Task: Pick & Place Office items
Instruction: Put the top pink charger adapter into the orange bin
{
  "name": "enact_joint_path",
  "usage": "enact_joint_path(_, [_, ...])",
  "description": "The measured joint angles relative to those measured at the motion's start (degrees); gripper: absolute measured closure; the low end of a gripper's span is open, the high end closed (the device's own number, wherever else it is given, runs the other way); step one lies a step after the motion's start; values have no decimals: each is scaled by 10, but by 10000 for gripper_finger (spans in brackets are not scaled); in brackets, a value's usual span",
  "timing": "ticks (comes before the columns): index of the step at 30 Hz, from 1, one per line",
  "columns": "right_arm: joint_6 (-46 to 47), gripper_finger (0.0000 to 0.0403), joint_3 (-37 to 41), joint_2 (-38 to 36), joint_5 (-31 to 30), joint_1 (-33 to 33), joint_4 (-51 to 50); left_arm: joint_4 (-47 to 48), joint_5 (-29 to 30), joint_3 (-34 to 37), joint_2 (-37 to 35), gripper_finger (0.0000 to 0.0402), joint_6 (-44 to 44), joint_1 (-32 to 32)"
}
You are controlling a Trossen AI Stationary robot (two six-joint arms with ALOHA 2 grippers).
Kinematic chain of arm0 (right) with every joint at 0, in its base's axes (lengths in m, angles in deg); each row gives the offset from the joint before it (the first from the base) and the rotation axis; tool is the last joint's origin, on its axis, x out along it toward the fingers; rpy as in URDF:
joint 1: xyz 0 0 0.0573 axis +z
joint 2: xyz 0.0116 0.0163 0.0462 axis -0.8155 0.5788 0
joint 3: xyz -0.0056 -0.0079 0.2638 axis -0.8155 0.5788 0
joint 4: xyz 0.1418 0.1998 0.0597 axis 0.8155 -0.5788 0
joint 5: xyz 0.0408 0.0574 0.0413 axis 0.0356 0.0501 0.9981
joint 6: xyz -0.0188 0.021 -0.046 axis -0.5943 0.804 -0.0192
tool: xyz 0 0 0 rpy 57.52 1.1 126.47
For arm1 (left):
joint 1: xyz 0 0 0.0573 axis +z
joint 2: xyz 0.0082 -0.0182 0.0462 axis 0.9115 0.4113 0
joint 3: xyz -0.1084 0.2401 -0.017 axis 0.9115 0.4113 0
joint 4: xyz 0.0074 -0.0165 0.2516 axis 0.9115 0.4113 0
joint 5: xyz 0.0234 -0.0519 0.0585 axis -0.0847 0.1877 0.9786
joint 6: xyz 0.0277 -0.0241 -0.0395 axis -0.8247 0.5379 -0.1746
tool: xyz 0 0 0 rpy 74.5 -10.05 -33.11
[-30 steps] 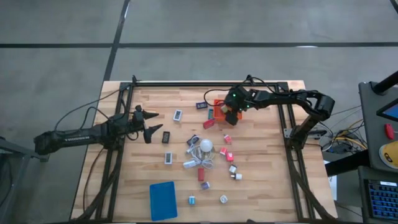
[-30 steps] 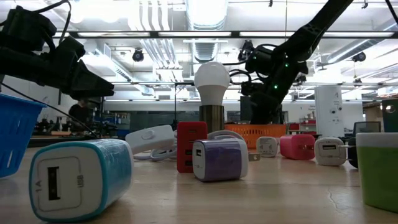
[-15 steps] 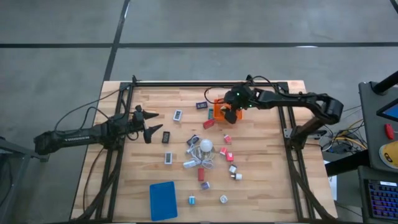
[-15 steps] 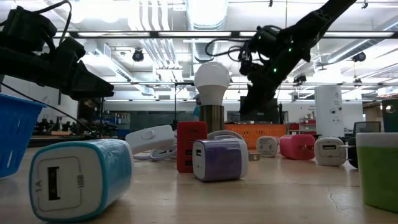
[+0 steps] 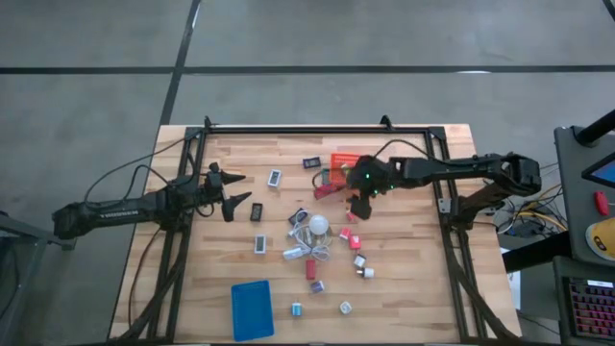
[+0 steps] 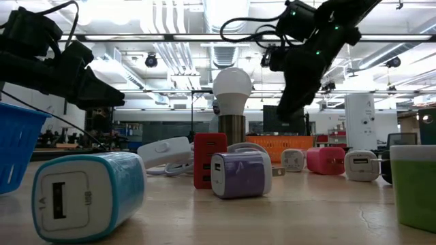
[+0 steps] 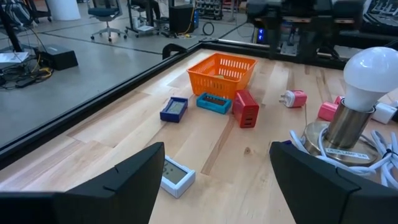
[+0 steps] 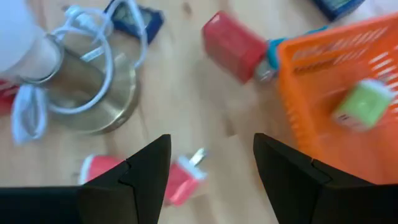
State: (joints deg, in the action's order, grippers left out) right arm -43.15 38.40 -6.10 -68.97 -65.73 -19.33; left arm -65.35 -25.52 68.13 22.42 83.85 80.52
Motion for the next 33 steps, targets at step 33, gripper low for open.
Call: enact_joint_path(33, [240,100,3,42,-15,66,-65,0,0,0,0,101,0,0])
